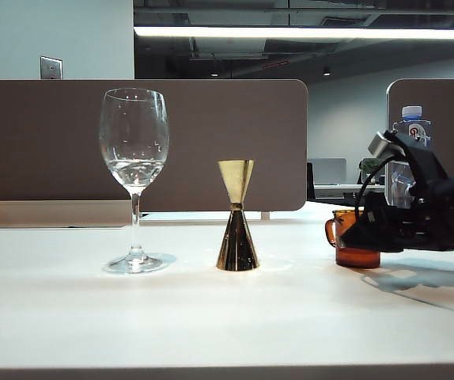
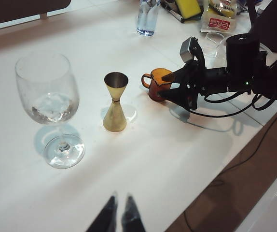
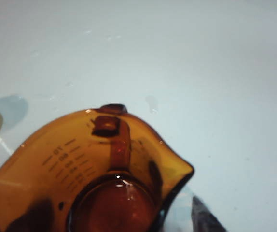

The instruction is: Pick up the small amber measuring cup and pour the water in it into the jigger, then pick up the jigger and pour the water in it into the wine glass.

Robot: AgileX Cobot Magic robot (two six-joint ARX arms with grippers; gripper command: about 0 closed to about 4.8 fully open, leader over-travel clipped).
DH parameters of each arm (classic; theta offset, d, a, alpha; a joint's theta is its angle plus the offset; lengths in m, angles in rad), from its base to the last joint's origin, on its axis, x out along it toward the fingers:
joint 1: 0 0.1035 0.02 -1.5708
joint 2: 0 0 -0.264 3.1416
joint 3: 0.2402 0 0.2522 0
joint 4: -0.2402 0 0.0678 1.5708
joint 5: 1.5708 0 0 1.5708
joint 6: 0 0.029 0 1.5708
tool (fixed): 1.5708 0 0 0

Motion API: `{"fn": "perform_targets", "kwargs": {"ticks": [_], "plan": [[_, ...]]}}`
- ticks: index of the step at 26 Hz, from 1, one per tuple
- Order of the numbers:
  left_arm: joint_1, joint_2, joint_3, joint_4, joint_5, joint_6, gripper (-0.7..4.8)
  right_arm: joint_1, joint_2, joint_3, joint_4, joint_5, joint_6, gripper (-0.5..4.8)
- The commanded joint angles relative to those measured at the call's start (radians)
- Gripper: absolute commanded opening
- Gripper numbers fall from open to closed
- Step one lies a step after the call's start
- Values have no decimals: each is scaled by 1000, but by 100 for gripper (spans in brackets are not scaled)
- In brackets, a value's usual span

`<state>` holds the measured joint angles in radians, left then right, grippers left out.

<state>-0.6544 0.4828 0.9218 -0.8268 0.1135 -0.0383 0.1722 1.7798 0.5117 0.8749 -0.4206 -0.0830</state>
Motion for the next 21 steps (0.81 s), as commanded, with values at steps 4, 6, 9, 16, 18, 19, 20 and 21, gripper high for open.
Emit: {"fn": "perform_targets", "kwargs": {"ticks": [4,6,9,16,18,19,20,21], "plan": [[-1,0,3,13,3,4,26,21,31,35,28,-4,12,373],[-1,0,3,13,3,4,26,29,42,41,29,-4,13,366],[-1,0,3,13,3,4,26,34,42,42,39,0,12,332],[-1,0,3,13,3,4,26,34,42,52,43,0,12,216],[-1,0,3,13,3,4,26,34,42,52,42,0,12,210],[-1,0,3,13,3,4,26,34,42,52,42,-1,12,210],[-1,0,3,13,3,4,26,34,42,52,42,-1,12,211],[-1,0,3,13,3,4,26,34,42,52,42,-1,12,211]]}}
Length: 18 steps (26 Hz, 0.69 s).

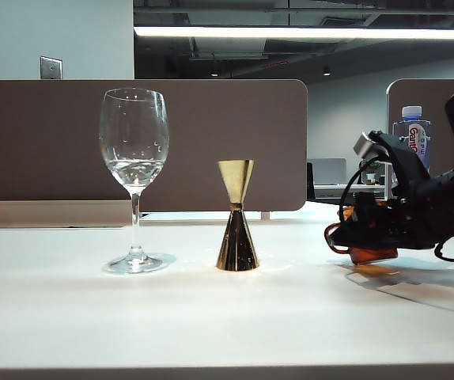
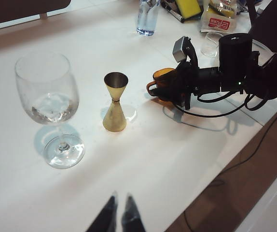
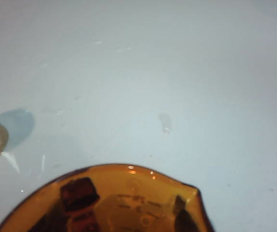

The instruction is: Pick up the small amber measuring cup and pour the water in it into the jigger, then pick up the jigger and pour the water in it into the wine glass.

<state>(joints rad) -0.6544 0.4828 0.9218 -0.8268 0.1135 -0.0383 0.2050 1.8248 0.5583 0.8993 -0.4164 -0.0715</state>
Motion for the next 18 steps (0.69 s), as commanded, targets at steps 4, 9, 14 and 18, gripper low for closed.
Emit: {"fn": "perform_targets", "kwargs": {"ticks": [4,9,14,18], "plan": [[-1,0,3,13,3,4,26,2,-3,5,11,-6,1,212],[-1,0,3,13,3,4,26,3,-3,4,9,-5,1,267],[-1,0,3,13,3,4,26,4,-3,4,8,10,1,282],[-1,0,3,13,3,4,26,4,-3,4,8,93,0,339]]}}
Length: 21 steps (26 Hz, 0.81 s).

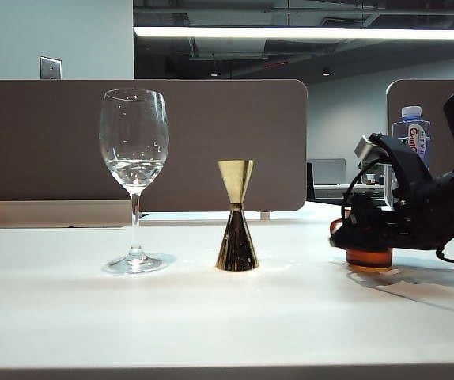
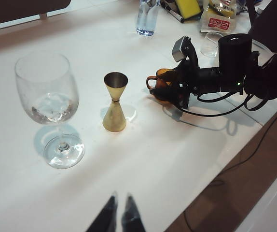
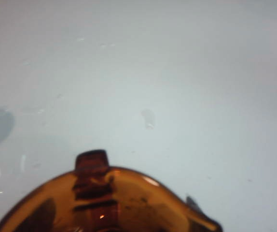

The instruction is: Pick up the small amber measuring cup and pour the water in it into the jigger, then pick up the jigger and pour the water in it into the wine glass.

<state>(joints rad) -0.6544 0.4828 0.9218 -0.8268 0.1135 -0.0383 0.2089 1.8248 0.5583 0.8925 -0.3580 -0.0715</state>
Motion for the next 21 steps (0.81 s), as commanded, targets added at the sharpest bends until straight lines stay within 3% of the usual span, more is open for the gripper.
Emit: {"fn": "perform_targets", "kwargs": {"ticks": [1,3,7,11,21], "plan": [[-1,0,3,13,3,4,26,1,-3,4,15,66,1,339],[-1,0,3,13,3,4,26,1,-3,4,12,116,1,339],[-1,0,3,13,3,4,26,1,-3,5,2,121,1,340],[-1,0,3,13,3,4,26,18,-4,4,-15,146,18,415],[-1,0,3,13,3,4,26,23,-36,-62,-8,200,31,412]]}}
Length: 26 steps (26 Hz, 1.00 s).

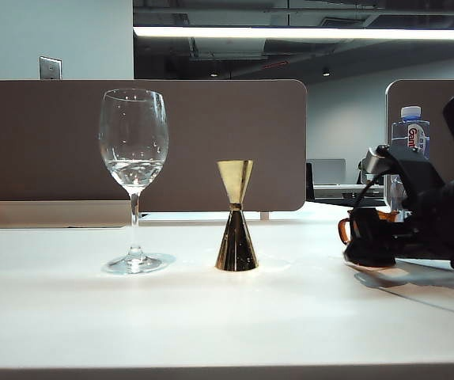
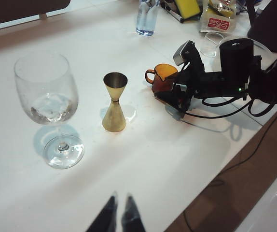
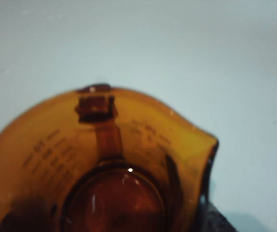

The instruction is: Pick up the small amber measuring cup and pour the water in it into the jigger, then pick up the jigger and pour the water in it into the wine glass.

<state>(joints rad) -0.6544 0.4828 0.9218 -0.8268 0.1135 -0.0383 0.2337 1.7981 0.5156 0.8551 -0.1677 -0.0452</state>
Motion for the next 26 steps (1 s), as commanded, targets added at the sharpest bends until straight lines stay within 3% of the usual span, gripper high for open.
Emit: {"fn": "perform_targets", "kwargs": {"ticks": [1,11,24,26], "plan": [[-1,0,3,13,3,4,26,-2,-10,-22,32,8,5,409],[-1,0,3,13,3,4,26,-5,-9,-27,100,-76,5,368],[-1,0,3,13,3,4,26,-6,-8,-25,126,-78,19,353],[-1,0,3,13,3,4,26,-6,-8,-25,134,-78,19,323]]}}
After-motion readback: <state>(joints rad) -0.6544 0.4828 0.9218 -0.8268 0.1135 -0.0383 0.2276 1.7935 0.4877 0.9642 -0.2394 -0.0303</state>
